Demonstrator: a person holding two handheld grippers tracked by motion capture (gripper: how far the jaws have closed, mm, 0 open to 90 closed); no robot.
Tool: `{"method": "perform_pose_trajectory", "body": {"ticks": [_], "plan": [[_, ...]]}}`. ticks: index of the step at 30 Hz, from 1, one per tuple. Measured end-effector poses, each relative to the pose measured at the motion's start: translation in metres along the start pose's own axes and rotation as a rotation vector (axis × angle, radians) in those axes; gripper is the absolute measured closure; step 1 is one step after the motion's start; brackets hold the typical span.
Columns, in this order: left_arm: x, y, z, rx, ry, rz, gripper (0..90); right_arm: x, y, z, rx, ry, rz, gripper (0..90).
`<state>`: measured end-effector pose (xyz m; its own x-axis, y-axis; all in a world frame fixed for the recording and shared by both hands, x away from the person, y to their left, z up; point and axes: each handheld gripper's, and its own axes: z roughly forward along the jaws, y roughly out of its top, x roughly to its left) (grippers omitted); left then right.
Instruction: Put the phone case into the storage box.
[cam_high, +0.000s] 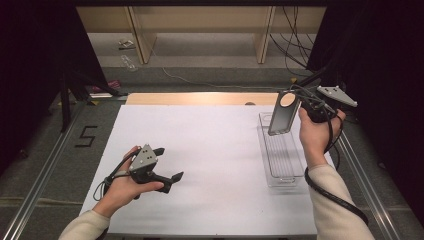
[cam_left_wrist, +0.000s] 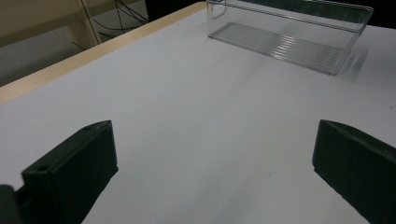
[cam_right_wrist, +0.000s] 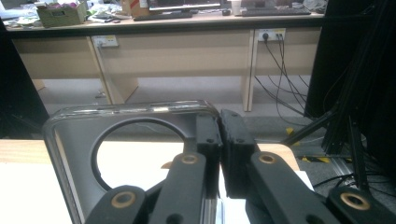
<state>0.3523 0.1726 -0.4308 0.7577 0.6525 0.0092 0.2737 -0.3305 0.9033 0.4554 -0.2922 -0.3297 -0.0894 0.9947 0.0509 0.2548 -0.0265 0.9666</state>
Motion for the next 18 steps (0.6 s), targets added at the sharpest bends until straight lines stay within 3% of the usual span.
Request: {"method": "perform_pose_trajectory", "body": {"ticks": [18], "plan": [[0.001,-0.001,0.000,0.001,-0.001,-0.001,0.0,-0.003,0.003,0.013,0.023,-0.020,-0.004,87.4]]}}
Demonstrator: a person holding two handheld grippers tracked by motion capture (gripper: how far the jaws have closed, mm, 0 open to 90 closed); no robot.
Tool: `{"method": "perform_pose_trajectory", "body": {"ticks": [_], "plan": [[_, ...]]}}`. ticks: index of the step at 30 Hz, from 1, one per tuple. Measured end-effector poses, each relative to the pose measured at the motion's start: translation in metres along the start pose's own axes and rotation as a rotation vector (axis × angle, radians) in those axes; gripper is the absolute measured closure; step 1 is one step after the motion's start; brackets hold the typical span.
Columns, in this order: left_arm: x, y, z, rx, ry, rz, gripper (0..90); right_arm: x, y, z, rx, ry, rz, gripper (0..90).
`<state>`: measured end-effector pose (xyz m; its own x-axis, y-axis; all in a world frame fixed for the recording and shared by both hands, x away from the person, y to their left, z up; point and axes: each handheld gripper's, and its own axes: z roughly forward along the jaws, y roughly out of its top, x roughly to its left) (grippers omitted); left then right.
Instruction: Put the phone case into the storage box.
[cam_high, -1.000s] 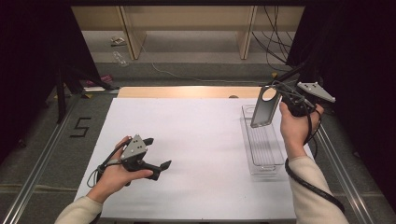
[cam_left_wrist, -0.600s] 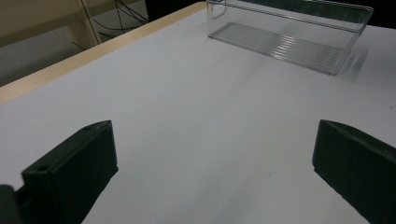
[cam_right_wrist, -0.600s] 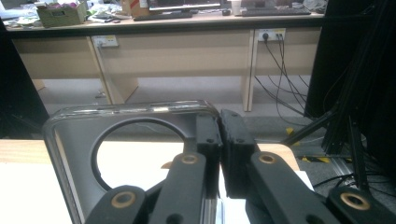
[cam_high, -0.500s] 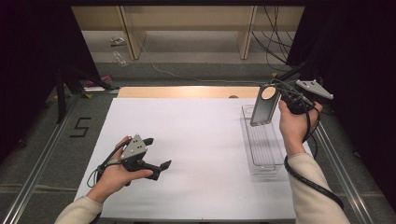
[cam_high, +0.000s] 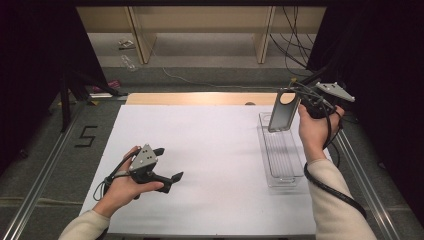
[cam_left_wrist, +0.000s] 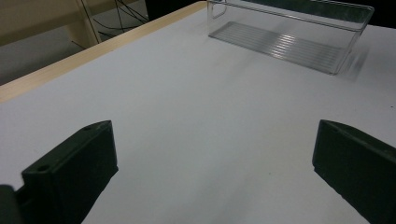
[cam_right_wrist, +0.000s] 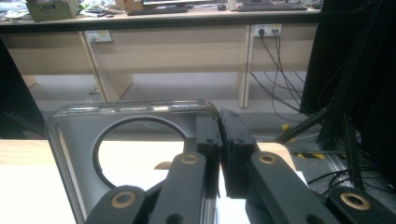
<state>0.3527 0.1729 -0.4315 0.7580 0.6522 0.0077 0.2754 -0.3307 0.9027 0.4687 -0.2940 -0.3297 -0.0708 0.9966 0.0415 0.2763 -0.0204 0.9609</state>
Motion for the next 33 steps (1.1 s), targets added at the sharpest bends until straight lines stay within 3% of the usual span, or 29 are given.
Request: {"method": "perform_pose_trajectory", "body": {"ticks": [33], "plan": [[0.001,0.000,0.000,-0.001,0.003,-0.004,0.0,0.003,0.005,0.023,0.042,-0.018,-0.009,87.4]]}}
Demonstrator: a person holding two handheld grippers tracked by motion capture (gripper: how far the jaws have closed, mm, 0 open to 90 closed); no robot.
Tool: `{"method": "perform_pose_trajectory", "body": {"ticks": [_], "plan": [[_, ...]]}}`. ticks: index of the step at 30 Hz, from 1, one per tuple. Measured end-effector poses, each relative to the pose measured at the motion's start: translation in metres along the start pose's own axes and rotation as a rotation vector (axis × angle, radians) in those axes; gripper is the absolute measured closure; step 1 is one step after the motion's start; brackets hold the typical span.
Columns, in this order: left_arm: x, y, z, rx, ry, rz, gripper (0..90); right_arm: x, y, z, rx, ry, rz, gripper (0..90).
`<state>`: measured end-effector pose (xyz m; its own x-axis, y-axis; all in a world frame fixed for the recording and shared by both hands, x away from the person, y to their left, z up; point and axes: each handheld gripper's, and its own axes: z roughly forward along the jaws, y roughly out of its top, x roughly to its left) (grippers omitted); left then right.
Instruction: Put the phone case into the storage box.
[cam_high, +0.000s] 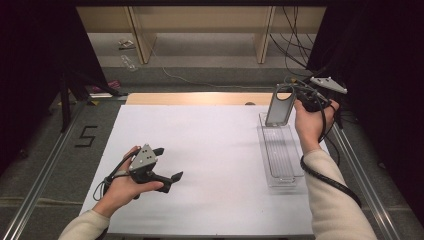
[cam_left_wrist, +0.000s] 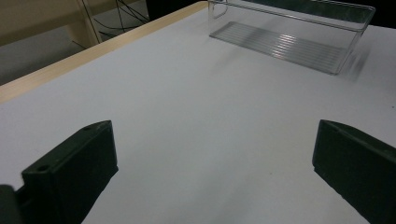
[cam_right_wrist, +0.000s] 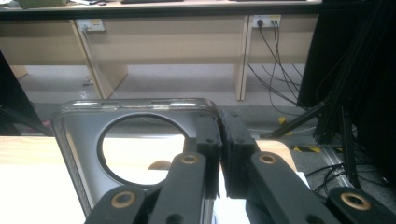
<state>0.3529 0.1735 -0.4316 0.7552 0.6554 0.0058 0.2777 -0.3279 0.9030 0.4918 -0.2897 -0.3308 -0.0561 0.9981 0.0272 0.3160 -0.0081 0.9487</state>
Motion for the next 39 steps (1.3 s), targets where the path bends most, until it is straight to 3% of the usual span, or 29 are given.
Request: {"method": "perform_pose_trajectory", "body": {"ticks": [39], "plan": [[0.000,0.000,0.000,0.001,0.002,0.000,0.0,-0.001,0.002,0.020,0.046,-0.017,-0.008,87.3]]}}
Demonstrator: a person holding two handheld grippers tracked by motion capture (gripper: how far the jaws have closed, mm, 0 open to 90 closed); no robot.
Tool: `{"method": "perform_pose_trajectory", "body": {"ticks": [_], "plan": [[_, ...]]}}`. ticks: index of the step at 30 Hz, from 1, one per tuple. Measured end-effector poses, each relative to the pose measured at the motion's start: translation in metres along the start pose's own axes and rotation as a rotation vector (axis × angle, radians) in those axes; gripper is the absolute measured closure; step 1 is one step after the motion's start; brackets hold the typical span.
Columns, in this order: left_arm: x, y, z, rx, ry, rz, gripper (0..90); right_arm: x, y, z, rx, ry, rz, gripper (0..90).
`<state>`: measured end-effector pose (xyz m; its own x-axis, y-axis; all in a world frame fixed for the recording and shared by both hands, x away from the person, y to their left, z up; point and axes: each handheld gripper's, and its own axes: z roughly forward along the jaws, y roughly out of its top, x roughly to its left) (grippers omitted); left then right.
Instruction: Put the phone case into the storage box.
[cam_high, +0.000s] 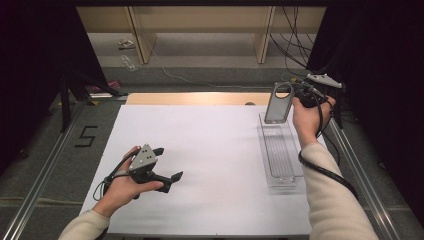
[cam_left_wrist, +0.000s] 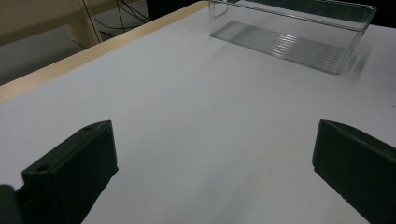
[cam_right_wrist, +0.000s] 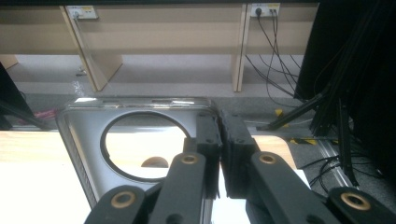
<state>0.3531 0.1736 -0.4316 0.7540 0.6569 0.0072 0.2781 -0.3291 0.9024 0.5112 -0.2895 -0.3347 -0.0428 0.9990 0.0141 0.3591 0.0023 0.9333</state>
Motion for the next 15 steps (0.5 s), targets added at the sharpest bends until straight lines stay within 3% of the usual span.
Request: {"method": "perform_pose_trajectory", "body": {"ticks": [15], "plan": [[-0.0001,0.0000,0.0003,0.000,0.000,0.000,0.0,-0.0008,0.0011,0.0057,0.015,-0.011,0.005,87.2]]}}
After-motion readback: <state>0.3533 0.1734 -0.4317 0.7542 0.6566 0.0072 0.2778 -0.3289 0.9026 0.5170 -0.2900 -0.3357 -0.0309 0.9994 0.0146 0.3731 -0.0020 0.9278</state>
